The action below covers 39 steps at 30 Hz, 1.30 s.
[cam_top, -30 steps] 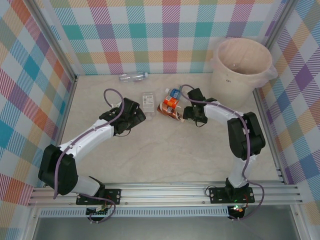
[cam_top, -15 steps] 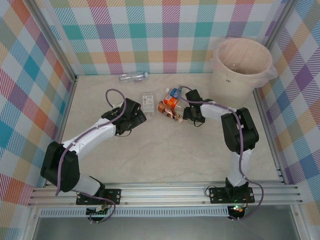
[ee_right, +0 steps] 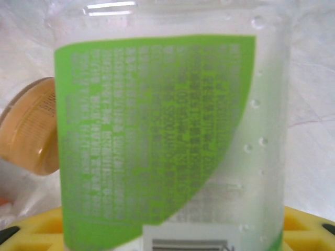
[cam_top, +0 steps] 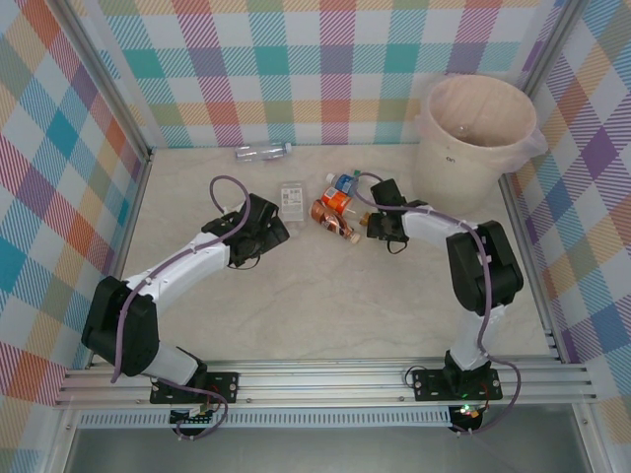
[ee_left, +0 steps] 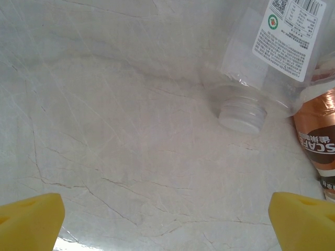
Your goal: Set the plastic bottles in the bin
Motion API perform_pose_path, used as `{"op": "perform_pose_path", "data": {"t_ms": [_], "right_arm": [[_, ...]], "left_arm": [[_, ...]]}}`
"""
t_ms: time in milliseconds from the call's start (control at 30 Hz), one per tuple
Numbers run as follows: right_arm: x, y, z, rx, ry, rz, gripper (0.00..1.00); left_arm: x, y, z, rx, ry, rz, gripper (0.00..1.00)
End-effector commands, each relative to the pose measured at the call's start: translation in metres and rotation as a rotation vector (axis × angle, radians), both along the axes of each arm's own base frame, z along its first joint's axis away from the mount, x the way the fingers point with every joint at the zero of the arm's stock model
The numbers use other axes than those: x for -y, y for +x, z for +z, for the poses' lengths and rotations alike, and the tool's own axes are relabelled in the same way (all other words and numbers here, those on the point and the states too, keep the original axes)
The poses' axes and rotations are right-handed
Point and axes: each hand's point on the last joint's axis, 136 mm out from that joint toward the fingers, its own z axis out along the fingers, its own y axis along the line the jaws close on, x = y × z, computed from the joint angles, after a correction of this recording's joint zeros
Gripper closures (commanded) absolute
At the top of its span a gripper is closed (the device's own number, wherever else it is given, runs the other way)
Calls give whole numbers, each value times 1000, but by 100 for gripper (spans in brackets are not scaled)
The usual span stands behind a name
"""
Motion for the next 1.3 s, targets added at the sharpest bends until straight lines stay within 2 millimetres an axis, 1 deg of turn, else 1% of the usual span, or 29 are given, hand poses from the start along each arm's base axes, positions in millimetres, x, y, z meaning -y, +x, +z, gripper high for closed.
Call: {"op": "perform_pose_path", "data": {"t_ms": [0,133,433,600,833,900,1033,1167,1267], "right_arm": [[-1,6,30,108,14,34,47],[-3,3,53,192,42,65,49],[-15,-1,110,353,133,125,53],[-20,-2,153,454,182,151,55],[-21,0,209,626,190,201,57],[-19,1,228,677,171,215,57],[-12,8,259,728,157,209,58],[-6,17,284,757,185,221,58],[5,25,301,780,191,213,58]], "left_arm": [[-2,3,3,-7,-7,16,0],[-2,3,2,-9,-8,17,0],[1,4,1,-11,-23,12,0],[2,4,0,-12,-29,8,0],[5,5,0,-12,-38,3,0],[5,5,0,-13,-41,2,0],[6,6,0,-12,-42,-1,0],[9,7,2,-5,-54,-12,0],[10,7,4,4,-62,-19,0]]}}
